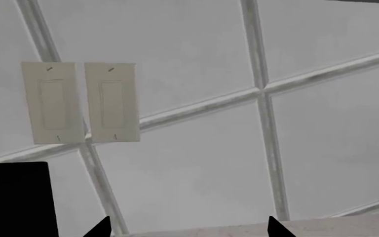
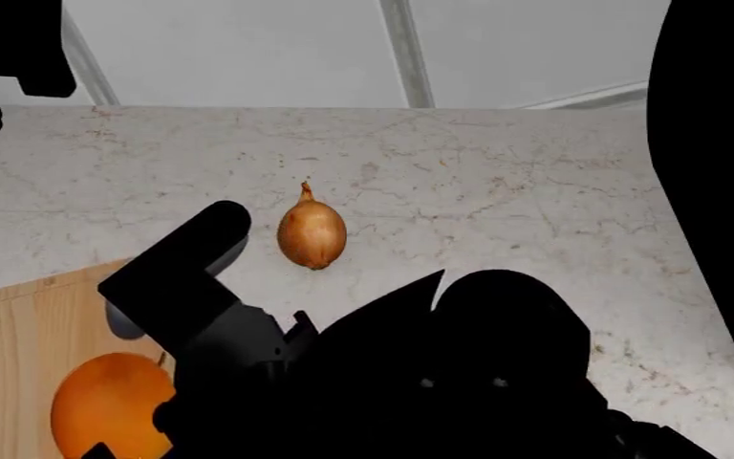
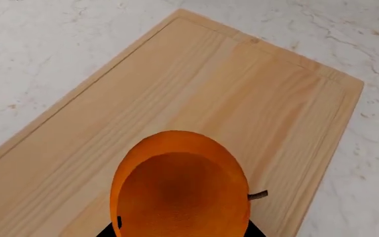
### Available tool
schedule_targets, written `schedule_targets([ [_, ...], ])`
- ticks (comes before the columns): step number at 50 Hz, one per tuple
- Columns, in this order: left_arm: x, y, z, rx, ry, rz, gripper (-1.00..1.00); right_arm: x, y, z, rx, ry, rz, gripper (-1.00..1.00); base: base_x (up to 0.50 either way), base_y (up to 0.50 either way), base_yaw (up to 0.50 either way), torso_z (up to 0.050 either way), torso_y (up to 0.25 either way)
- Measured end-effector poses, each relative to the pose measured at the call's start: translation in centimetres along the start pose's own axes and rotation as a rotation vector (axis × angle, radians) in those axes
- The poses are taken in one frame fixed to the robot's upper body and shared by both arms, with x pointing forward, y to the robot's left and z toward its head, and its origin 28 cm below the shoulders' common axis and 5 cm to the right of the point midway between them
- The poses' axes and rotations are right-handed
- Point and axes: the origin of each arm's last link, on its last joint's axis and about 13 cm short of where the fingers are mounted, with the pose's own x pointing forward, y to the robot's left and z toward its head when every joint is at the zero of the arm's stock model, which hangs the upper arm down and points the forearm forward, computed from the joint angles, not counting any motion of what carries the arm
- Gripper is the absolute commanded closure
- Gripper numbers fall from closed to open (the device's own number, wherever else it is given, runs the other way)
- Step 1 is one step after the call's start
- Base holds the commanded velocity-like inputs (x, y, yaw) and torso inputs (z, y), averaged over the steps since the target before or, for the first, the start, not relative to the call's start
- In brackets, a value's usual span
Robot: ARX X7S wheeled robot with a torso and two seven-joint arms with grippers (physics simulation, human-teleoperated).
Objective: Clear the non-vegetable object off the cutting board and place the vegetables onto it.
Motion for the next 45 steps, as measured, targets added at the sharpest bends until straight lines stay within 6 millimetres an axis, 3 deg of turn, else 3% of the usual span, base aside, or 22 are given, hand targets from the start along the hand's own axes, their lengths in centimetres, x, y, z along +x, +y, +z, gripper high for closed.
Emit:
schedule_targets([
  [25,-0.2,-0.2,0.7,-0.001,-0.012,-0.007,-1.00,-6.1,-1.0,2.2,-0.029,-0.050,-0.175,1.00,0.00,0.00,0.00,0.000,0.000],
  [45,-0.3,-0.2,0.5,-0.006,-0.016,-0.013,-1.00,-10.9,-2.6,1.1,0.056,-0.094,-0.375,1.00,0.00,0.00,0.00,0.000,0.000],
])
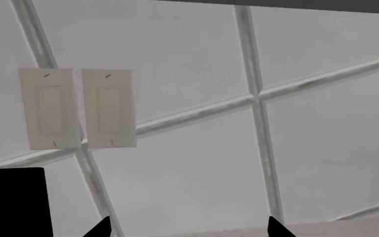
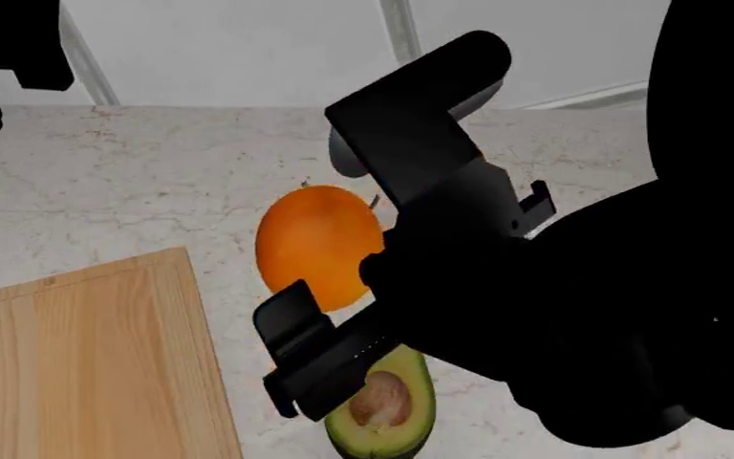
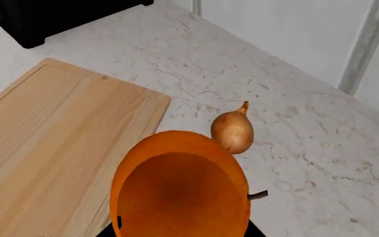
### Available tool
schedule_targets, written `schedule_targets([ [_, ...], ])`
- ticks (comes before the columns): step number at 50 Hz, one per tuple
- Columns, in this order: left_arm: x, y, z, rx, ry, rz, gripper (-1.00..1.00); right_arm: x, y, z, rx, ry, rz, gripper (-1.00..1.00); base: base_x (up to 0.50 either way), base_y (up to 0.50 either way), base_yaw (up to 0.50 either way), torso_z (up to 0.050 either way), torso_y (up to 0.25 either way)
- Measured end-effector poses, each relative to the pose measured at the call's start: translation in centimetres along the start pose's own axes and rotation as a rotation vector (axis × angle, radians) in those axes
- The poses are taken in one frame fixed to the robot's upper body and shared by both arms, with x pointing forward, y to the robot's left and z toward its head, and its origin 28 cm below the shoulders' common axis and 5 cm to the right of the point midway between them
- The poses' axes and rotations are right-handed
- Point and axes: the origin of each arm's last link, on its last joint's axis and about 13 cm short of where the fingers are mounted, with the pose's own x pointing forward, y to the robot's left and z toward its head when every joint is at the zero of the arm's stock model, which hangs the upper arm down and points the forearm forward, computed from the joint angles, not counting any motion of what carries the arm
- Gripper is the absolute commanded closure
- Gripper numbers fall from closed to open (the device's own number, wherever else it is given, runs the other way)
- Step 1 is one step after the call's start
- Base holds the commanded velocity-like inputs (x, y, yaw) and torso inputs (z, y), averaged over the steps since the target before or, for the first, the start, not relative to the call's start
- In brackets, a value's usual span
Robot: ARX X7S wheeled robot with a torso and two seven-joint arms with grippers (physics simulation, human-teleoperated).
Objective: Clear the non-vegetable object off the cutting board and place the vegetables onto it.
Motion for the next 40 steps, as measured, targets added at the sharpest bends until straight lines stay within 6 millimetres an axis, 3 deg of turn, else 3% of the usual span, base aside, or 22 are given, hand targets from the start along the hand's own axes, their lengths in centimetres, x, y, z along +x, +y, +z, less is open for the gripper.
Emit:
schedule_targets([
  [19,-0.1,0.4,0.1,-0.006,-0.005,0.008,-1.00,-2.9,-1.5,-1.5,0.080,-0.028,-0.149,1.00,0.00,0.00,0.00,0.000,0.000],
  [40,-0.1,0.1,-0.3,-0.001,0.001,-0.008,-1.00,-5.5,-3.0,-4.6,0.155,0.020,-0.312,1.00,0.00,0.00,0.00,0.000,0.000],
])
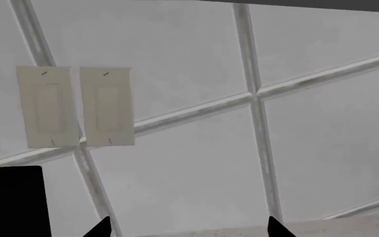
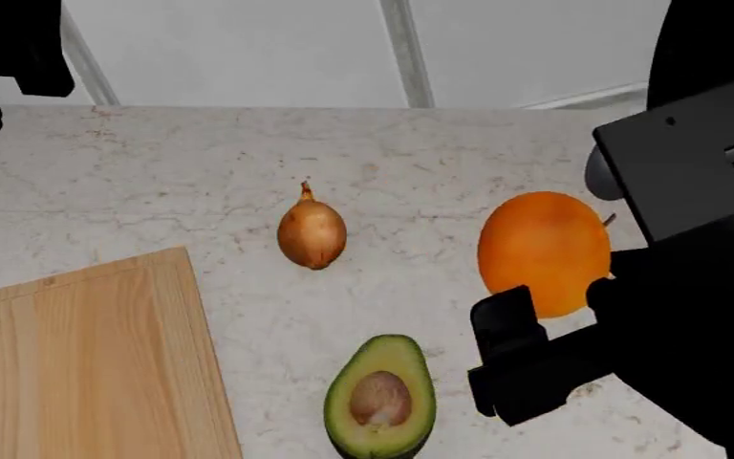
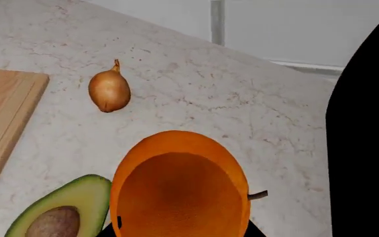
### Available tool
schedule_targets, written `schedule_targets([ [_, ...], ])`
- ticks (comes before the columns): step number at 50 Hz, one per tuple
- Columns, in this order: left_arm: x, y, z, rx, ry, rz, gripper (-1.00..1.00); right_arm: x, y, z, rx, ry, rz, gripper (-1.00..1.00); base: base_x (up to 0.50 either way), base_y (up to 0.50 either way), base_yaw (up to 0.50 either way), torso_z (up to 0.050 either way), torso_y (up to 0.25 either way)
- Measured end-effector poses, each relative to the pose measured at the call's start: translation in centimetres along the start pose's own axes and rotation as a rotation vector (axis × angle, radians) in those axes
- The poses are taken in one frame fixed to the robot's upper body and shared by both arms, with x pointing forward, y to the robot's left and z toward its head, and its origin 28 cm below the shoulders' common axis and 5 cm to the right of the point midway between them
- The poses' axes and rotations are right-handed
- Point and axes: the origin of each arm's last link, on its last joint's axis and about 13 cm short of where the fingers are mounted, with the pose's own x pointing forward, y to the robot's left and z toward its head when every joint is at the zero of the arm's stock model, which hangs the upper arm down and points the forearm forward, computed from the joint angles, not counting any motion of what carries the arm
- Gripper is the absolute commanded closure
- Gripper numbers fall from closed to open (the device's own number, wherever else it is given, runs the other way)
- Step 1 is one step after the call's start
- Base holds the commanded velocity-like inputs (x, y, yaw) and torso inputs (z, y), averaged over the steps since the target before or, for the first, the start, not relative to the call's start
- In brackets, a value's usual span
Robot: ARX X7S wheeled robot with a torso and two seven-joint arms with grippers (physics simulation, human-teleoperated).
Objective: Clear the non-vegetable object off the cutting board and place the vegetables onto it.
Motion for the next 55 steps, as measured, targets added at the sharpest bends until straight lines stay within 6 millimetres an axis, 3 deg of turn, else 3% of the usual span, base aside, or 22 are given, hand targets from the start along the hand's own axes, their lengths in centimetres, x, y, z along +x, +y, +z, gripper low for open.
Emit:
schedule_targets([
  [26,0.0,0.0,0.0,0.007,-0.003,0.000,-1.00,0.1,-2.2,-4.3,0.099,0.099,-0.095,1.00,0.00,0.00,0.00,0.000,0.000],
  [47,-0.2,-0.2,0.3,0.010,-0.007,0.003,-1.00,0.5,-2.4,-7.0,0.160,0.165,-0.109,1.00,0.00,0.00,0.00,0.000,0.000],
  [48,-0.2,-0.2,0.3,0.010,-0.007,0.004,-1.00,0.5,-2.4,-7.0,0.161,0.166,-0.109,-1.00,0.00,0.00,0.00,0.000,0.000],
  [55,-0.3,-0.1,0.4,0.008,-0.010,0.007,-1.00,0.5,-2.6,-7.2,0.159,0.166,-0.113,-1.00,0.00,0.00,0.00,0.000,0.000],
])
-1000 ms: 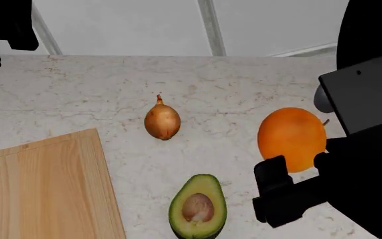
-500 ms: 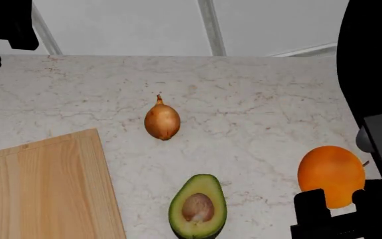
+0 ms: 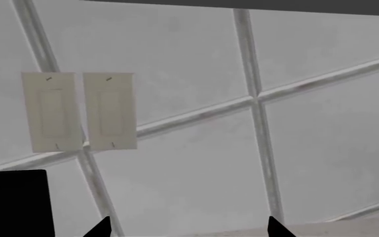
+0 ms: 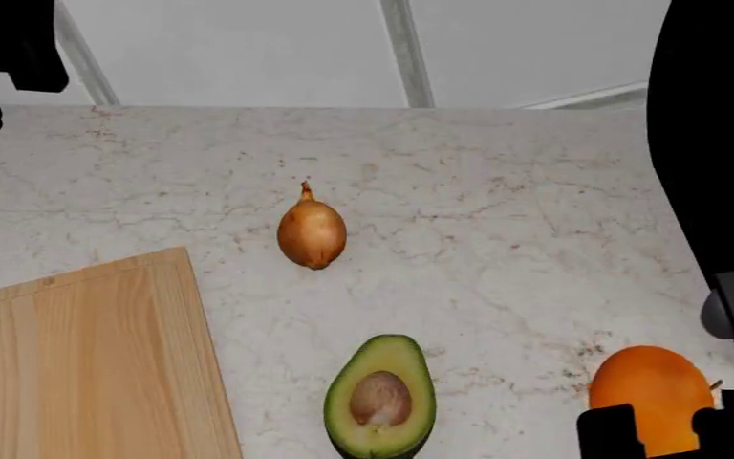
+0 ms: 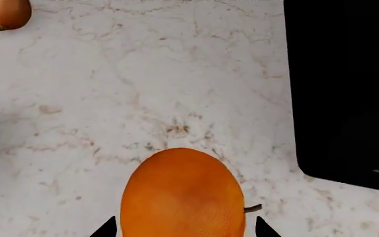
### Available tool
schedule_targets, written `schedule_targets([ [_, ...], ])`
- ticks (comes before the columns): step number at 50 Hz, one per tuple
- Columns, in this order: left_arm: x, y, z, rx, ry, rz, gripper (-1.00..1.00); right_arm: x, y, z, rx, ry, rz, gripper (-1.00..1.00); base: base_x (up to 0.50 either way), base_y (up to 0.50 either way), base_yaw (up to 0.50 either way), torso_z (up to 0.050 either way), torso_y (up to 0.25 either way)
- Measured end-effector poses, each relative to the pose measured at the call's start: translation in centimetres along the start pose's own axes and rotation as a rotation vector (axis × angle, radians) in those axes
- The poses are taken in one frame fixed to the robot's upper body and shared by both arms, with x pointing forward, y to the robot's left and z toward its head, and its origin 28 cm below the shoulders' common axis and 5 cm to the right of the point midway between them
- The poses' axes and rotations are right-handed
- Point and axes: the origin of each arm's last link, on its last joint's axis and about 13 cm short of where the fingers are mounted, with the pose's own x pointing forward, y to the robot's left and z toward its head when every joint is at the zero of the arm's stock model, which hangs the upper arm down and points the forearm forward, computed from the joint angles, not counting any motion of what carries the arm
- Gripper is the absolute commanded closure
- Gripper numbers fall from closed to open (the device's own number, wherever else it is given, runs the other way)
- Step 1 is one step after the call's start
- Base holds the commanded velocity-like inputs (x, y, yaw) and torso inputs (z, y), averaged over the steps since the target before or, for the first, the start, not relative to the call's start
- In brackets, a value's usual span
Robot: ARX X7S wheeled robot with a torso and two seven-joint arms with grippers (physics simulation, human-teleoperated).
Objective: Clear the non-vegetable object off the cutting board and place the vegetables onto it.
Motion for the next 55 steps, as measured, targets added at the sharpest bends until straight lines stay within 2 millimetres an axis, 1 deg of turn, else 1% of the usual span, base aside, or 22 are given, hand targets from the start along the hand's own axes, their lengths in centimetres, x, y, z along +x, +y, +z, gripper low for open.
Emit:
schedule_targets([
  [7,0.0,0.1,0.1,-0.001,-0.003,0.003,-1.00,-0.3,-0.1,0.4,-0.007,-0.012,-0.005,-1.00,0.00,0.00,0.00,0.000,0.000],
  [13,0.0,0.2,0.2,-0.003,-0.005,0.005,-1.00,-1.0,0.2,1.3,-0.029,-0.034,-0.004,-1.00,0.00,0.00,0.00,0.000,0.000],
  [23,0.0,0.2,0.5,-0.003,-0.009,0.002,-1.00,-2.7,1.7,3.4,-0.092,-0.092,0.028,-1.00,0.00,0.00,0.00,0.000,0.000],
  [31,-0.1,0.2,0.4,-0.003,-0.009,0.002,-1.00,-3.4,3.0,4.6,-0.130,-0.130,0.067,-1.00,0.00,0.00,0.00,0.000,0.000],
  [38,-0.1,0.3,0.3,-0.003,-0.007,0.002,-1.00,-3.5,4.0,5.6,-0.149,-0.150,0.111,-1.00,0.00,0.00,0.00,0.000,0.000],
  [44,-0.1,0.3,0.3,-0.003,-0.008,0.003,-1.00,-3.2,4.8,6.6,-0.152,-0.150,0.137,-1.00,0.00,0.00,0.00,0.000,0.000],
  [55,-0.1,0.4,0.1,-0.003,-0.007,0.005,-1.00,-2.3,5.8,8.5,-0.098,-0.098,0.154,-1.00,0.00,0.00,0.00,0.000,0.000],
])
